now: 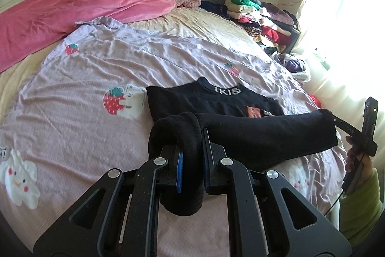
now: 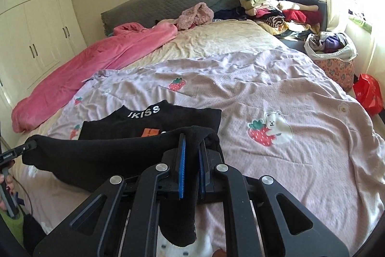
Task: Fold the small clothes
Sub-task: 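Lift the hem with both grippers and fold it toward the collar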
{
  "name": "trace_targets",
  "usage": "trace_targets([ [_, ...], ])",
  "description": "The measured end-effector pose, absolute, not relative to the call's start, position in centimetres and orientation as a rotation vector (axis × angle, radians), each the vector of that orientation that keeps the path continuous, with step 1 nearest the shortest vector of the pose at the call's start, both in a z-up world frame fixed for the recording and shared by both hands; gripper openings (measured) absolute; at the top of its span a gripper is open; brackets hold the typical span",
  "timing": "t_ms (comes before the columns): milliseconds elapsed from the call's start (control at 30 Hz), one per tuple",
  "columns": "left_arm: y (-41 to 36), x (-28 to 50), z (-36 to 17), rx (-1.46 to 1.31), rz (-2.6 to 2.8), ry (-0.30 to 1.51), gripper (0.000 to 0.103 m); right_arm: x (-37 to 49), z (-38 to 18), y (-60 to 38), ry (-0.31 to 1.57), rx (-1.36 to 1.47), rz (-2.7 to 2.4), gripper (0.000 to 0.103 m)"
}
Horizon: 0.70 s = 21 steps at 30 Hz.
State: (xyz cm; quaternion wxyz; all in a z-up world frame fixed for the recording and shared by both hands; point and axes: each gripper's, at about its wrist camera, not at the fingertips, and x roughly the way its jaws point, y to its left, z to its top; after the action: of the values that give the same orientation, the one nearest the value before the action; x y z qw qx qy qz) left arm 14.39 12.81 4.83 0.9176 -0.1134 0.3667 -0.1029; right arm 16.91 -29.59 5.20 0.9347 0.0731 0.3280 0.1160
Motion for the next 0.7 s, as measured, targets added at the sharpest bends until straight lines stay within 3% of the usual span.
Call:
trace_targets([
  [500,12.7,19.2,1.2,-0.236,-0.136,0.799,0.007,23.2,0.8,-29.3,0.782,0.182,0.211,0.009],
  [700,13.2,20.4,-0.6,-0.246,-0.12,0.828,0.012,24.8,-1.0,-29.1,0.816,0.181,0.204,0.01],
])
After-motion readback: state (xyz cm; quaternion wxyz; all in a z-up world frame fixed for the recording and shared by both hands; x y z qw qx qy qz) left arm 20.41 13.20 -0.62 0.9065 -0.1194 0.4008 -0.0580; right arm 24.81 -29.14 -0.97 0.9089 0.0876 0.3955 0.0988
